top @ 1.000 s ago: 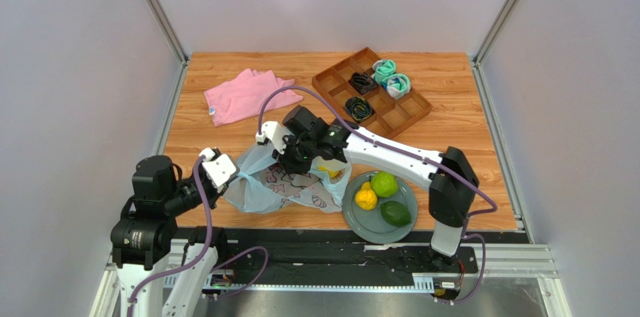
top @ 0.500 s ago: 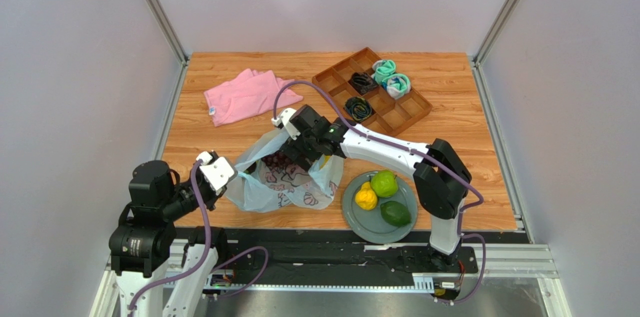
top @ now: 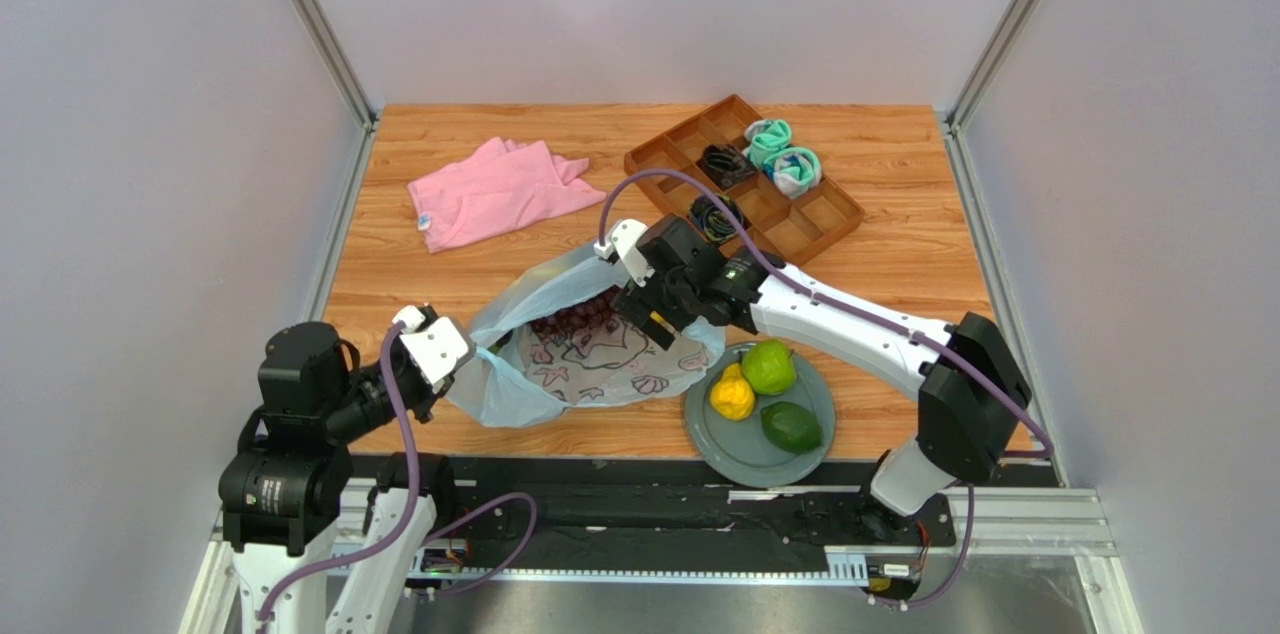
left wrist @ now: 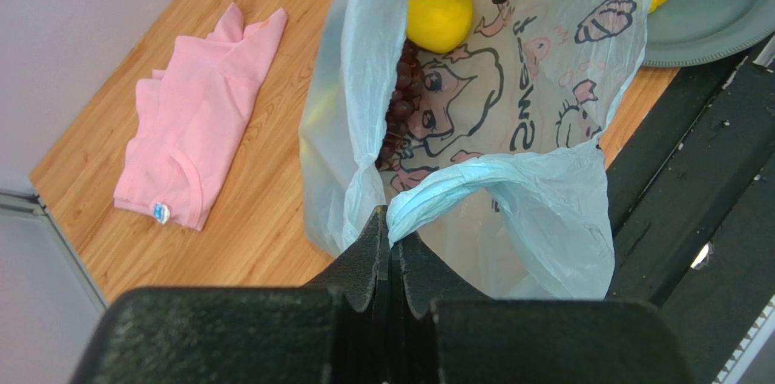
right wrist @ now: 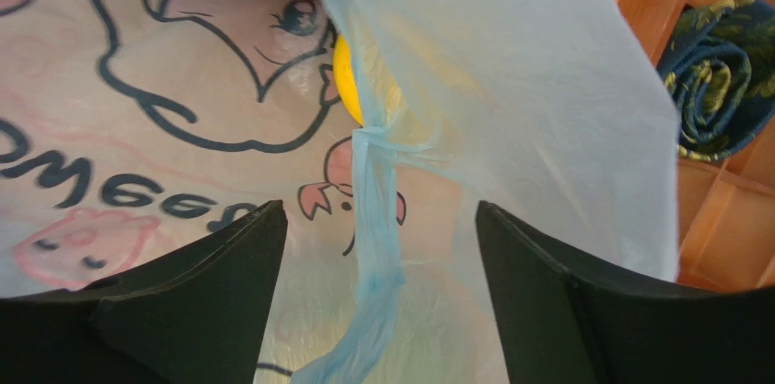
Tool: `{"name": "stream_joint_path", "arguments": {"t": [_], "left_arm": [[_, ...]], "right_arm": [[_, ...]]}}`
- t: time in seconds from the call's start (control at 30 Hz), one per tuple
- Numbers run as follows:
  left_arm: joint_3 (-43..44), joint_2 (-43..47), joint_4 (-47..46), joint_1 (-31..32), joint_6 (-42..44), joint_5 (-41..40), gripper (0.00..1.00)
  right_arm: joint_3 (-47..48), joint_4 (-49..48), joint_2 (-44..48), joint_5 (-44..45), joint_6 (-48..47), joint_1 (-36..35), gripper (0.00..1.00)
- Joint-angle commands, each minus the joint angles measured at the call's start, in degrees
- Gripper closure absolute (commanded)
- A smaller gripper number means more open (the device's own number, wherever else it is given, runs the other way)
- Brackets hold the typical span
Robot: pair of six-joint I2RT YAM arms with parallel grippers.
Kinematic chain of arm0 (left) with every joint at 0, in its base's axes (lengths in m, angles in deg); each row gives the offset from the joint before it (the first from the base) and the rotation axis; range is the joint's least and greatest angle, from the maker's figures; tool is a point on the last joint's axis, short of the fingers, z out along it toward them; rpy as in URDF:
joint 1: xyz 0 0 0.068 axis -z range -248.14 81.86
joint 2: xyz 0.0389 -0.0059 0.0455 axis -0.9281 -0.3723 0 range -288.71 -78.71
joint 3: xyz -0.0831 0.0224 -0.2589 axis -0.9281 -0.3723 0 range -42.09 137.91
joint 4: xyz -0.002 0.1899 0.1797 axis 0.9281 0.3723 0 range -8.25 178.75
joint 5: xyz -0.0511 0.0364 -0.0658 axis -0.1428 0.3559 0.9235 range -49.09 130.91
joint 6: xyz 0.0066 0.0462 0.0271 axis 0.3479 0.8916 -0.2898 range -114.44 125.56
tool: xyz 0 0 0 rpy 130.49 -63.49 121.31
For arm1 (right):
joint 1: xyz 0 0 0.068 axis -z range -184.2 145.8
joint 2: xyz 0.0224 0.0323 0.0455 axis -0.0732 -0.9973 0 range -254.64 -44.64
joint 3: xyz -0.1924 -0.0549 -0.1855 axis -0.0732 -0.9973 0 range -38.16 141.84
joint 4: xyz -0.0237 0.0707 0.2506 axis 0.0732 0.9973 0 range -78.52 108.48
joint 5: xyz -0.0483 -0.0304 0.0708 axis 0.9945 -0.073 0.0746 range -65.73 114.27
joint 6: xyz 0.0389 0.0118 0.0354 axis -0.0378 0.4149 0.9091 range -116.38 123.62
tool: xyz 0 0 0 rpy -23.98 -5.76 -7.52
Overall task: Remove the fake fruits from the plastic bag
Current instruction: Adjust the plastic bag at the center of the board, then take out the fake fruit from the plastic bag.
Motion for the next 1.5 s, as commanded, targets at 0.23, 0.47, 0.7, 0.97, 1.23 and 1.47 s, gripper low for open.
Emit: {"name": "stream_joint_path", "arguments": {"t": [0.23, 0.47, 0.7, 0.97, 1.23, 1.47], "left_arm": [[0.0, -1.9, -2.9, -0.4, -2.8, 2.6, 1.00], [0.2, -1.8, -3.1, -0.4, -3.6, 2.3, 1.00], [0.0, -1.6, -3.7, -0.4, -3.9, 2.3, 1.00], [-0.4, -0.9, -3.8, -0.4, -3.8, 2.3, 1.00], [-1.5, -0.3, -4.4, -0.4, -3.6, 2.8, 1.00], [-1.8, -0.3, -4.4, -0.4, -3.3, 3.0, 1.00]], "right_arm": [[7.8, -0.2, -0.8, -19.6, -2.0, -1.8, 0.45], [12.5, 0.0, -6.8, -22.8, -1.8, -2.9, 0.53], [15.9, -2.0, -15.6, -16.3, -0.2, -2.9, 0.28], [19.0, -2.2, -20.6, -1.7, -0.9, -2.5, 0.08], [10.3, -3.2, -16.0, 5.5, -2.1, -0.5, 0.06], [10.0, -5.2, -16.1, 10.1, -5.2, 1.1, 0.06]]}}
